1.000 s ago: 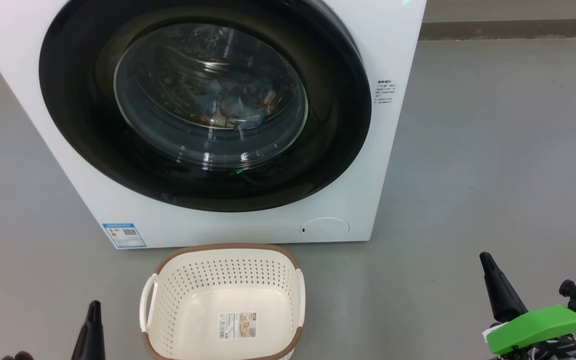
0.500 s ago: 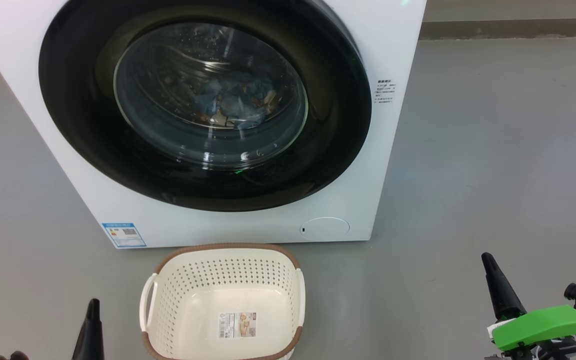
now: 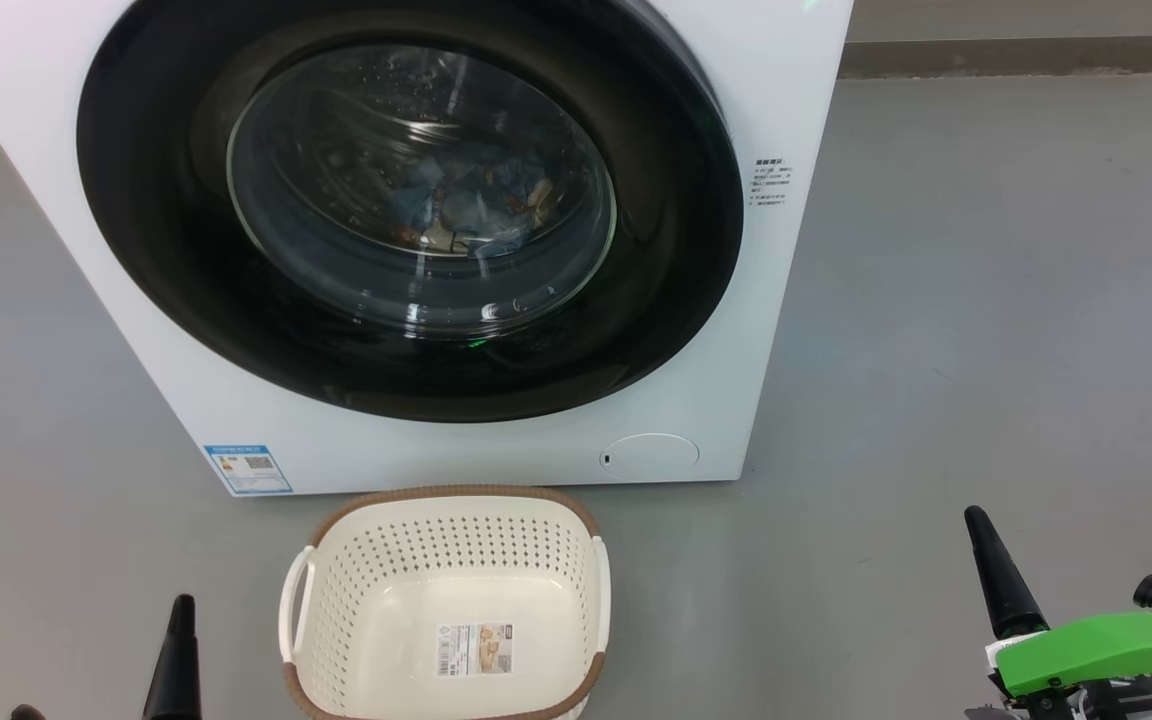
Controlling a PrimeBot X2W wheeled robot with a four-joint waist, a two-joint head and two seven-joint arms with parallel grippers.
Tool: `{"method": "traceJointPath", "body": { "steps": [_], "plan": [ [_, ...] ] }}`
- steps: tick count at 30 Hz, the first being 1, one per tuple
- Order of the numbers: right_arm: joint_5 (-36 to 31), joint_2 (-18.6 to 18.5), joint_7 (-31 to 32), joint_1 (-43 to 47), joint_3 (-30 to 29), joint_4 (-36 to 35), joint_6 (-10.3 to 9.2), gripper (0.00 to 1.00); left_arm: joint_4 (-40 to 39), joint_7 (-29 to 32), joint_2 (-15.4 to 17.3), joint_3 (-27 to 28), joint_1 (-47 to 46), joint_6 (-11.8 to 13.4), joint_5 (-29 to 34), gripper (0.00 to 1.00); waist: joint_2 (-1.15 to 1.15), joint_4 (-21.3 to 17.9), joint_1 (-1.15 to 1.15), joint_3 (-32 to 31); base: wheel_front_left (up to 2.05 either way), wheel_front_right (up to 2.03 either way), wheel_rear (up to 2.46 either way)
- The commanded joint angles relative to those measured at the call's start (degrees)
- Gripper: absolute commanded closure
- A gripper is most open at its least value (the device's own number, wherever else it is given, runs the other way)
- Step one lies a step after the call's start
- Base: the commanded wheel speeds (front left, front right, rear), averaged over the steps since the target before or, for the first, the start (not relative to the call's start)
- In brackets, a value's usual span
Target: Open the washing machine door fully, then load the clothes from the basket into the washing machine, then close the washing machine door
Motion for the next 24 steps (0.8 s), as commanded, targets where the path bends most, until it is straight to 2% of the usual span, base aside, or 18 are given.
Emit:
{"method": "traceJointPath", "body": {
  "steps": [1,24],
  "plan": [
    [1.55,-0.34,0.42,-1.80,-0.10,-1.68,-0.06,1.00,-1.04,0.40,0.79,1.51,-2.99,-0.12,-1.36,1.00,0.00,0.00,0.00,0.01,0.00,0.00,0.00],
    [13.36,1.99,4.22,-1.79,-2.57,-1.90,-0.09,1.00,0.29,4.15,0.32,2.99,-4.90,-0.16,-14.70,1.00,0.00,0.00,-0.01,0.13,0.00,0.00,0.00]
  ]
}}
